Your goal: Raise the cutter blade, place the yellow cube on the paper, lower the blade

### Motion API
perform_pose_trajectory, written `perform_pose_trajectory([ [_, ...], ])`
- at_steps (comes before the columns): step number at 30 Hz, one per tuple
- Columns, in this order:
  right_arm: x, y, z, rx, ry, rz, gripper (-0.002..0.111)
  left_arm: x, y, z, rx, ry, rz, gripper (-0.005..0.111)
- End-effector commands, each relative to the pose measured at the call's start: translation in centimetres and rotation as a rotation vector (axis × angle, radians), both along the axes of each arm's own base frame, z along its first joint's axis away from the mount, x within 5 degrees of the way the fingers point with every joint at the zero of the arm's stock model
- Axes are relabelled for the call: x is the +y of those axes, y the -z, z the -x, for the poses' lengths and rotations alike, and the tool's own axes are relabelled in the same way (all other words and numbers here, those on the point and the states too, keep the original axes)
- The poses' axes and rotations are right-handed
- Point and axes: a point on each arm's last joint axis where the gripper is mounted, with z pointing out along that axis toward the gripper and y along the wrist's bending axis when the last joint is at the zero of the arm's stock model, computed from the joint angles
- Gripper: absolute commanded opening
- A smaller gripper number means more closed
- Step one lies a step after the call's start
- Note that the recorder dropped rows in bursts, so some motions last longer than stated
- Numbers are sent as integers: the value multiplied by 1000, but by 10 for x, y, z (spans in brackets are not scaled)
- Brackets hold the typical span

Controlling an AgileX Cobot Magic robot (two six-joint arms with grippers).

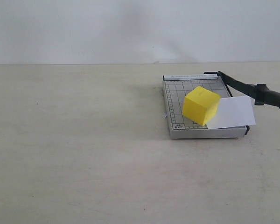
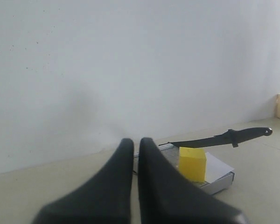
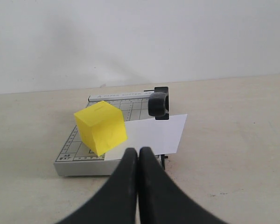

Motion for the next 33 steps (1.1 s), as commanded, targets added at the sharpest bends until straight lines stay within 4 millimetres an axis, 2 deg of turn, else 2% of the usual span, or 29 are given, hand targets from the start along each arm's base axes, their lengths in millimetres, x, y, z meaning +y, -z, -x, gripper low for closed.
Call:
perform_pose_trajectory([
  [1,0,-1,0,-8,0,12,0,0,3,0,13,-4,-16,4],
  [21,0,-1,0,-8,0,12,0,0,3,-1,-13,-19,-58,4],
  [33,0,-1,0,-8,0,12,0,17,3,-7,-4,-339,-60,4],
])
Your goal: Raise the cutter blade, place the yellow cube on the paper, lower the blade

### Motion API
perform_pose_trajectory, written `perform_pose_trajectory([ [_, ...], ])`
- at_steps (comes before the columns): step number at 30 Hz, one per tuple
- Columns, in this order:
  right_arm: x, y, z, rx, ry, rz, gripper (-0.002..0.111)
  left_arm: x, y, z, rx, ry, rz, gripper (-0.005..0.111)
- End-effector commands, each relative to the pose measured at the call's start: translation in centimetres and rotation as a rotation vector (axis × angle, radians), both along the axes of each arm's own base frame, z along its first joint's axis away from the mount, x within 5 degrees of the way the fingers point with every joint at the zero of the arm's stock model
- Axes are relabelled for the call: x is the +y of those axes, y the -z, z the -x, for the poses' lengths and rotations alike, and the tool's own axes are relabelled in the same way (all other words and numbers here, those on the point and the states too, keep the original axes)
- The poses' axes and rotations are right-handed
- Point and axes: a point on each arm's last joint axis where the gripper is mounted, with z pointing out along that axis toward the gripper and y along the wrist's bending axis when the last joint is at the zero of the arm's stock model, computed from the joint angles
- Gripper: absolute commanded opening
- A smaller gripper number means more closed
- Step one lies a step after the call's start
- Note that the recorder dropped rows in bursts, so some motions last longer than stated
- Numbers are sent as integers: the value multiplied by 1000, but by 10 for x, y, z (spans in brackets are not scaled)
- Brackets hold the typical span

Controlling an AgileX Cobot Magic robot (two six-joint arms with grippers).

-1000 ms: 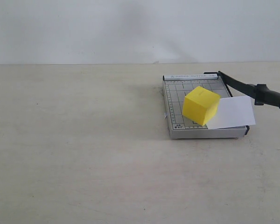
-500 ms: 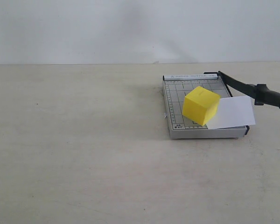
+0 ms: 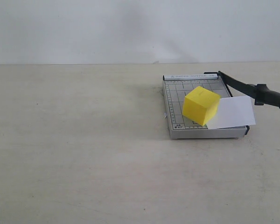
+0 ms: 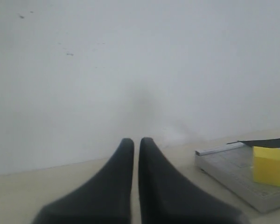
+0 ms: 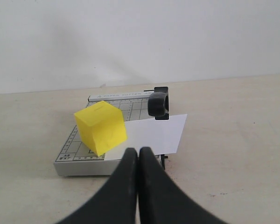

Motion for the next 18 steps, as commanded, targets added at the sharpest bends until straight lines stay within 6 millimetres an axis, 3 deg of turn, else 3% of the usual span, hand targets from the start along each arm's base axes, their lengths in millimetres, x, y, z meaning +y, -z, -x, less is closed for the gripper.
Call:
perform_pose_trajectory([
  [1,0,-1,0,-8,0,12,0,6,1,-2,3,-110,2,4],
  [18,0,-1,0,-8,0,12,0,21,1,-3,3,-385,2,4],
])
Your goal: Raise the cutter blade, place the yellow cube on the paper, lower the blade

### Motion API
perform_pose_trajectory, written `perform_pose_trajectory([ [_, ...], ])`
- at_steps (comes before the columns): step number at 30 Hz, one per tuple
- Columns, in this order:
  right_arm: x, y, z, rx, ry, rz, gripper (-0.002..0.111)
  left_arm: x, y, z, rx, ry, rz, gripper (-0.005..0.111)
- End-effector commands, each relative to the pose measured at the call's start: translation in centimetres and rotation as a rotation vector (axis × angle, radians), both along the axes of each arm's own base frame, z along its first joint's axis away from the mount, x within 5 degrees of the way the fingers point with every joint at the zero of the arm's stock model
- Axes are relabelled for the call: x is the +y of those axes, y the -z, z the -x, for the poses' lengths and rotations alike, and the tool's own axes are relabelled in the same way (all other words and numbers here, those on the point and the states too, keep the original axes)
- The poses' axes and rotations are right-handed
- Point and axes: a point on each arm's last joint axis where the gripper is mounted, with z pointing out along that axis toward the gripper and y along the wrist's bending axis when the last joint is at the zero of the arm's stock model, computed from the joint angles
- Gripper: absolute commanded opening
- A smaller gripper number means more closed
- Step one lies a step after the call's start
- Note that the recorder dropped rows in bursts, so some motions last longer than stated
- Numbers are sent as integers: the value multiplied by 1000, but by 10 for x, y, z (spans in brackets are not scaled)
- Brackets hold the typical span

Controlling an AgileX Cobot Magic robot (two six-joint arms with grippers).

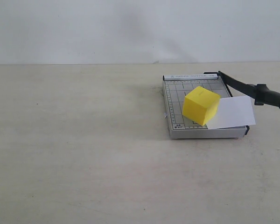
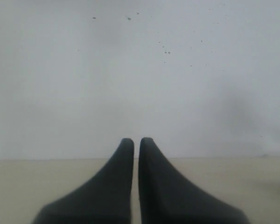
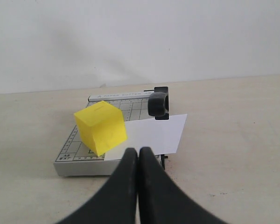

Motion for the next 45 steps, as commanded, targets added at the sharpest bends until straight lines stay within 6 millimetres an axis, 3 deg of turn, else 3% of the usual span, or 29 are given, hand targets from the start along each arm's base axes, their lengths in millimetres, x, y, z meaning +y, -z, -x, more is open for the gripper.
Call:
perform_pose_trajectory([
  [1,0,-1,0,-8,0,12,0,2,1,0,2,-30,3,4],
  [8,0,-4,0,-38,4,-7,0,2,1,0,2,-34,3,4],
  [16,-2,-19,-1,-147,34,-387,0,2,1,0,2,-34,3,4],
  [19,-2,-17,-1,-115,39,-506,0,2,1,0,3,-35,0,4],
  [25,-1,-16,-1,-69,41,-505,0,2,10,-1,105,-28,36,4],
  [28,0,-41,2,-84,19,-361,11,1,19,-1,200,-25,63,4],
  [34,4,-95,-2,71,-18,-114,59,1,25,0,269,-24,66,4],
  [38,10,-143,-50,465,-40,96,59,1,25,0,269,-24,66,4],
  [39,16,-153,-76,603,-94,164,59,1,25,0,269,-24,66,4],
  [41,23,-166,-116,715,-152,245,59,1,25,0,269,-24,66,4],
  [43,28,-170,-153,781,-160,289,59,1,25,0,269,-24,66,4],
  [45,31,-164,-176,844,-162,293,59,1,25,0,269,-24,66,4],
])
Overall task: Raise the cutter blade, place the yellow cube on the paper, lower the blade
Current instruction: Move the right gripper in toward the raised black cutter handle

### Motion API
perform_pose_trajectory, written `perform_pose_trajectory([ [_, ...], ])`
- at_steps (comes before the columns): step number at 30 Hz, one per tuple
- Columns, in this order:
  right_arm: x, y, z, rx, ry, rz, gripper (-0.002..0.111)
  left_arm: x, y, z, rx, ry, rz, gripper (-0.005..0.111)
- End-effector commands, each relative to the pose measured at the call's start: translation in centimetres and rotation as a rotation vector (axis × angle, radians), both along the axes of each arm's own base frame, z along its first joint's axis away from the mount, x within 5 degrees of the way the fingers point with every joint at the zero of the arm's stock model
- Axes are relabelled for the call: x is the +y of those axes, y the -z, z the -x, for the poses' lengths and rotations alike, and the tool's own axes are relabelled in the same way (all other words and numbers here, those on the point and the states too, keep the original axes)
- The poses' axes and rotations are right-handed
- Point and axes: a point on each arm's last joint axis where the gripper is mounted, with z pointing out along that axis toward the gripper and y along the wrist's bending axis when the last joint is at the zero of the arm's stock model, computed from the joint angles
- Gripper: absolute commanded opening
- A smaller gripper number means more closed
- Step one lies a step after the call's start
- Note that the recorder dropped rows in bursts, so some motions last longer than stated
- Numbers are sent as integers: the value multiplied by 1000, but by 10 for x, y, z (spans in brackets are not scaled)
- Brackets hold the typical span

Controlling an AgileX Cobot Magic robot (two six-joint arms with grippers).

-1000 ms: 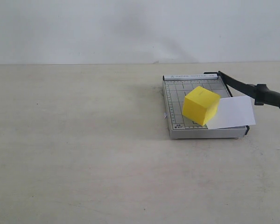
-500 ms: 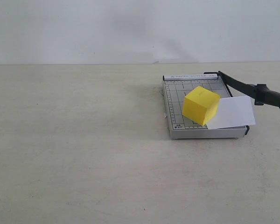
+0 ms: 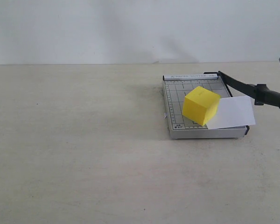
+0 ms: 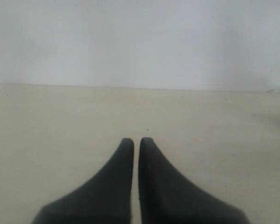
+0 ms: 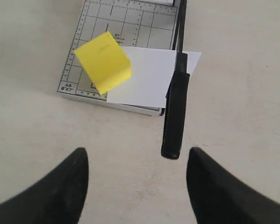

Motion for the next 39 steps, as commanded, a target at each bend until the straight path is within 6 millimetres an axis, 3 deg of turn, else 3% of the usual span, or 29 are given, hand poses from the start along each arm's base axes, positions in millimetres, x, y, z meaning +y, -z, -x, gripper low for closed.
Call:
perform_pose_trajectory([
  [1,5,14,-39,137,-17,46,59,0,1,0,2,-3,20,4],
  [5,5,38,-60,217,-17,90,59,0,1,0,2,-3,20,4],
  [11,-6,50,-71,247,13,204,59,0,1,0,2,-3,20,4],
  [20,-27,62,-81,284,47,110,59,0,1,0,2,-3,20,4],
  [26,-15,73,-90,303,-5,1,59,0,1,0,2,-3,20,4],
  [39,-19,89,-97,332,-5,54,59,0,1,0,2,-3,20,4],
])
